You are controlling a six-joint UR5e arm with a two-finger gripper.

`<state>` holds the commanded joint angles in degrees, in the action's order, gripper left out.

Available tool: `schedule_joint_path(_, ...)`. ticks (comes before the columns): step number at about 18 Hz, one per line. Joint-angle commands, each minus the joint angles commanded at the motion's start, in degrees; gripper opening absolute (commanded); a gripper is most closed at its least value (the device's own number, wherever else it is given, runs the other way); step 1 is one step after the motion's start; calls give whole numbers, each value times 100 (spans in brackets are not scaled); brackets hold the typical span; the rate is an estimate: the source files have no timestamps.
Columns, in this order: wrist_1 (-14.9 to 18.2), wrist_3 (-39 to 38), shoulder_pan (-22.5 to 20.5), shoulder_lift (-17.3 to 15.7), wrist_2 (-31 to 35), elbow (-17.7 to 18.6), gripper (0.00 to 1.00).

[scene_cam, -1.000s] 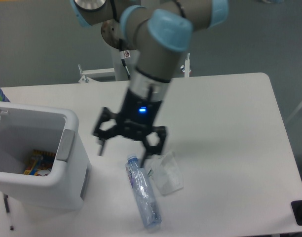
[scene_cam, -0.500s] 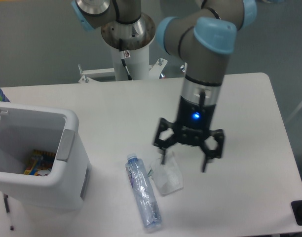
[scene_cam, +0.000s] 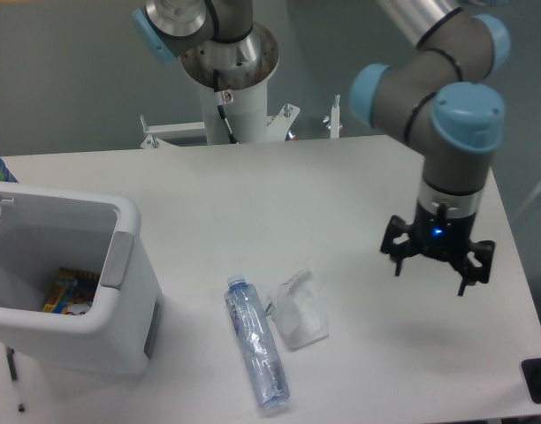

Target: Open the trash can

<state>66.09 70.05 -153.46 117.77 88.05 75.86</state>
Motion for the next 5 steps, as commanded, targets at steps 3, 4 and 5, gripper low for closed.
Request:
schedule_joint_path(3, 212, 26, 184, 53, 352, -97, 100)
schedule_joint_path(4, 203, 26, 246, 44, 397, -71, 100)
schedule_joint_path(5, 177, 26, 264, 36, 406, -36, 100)
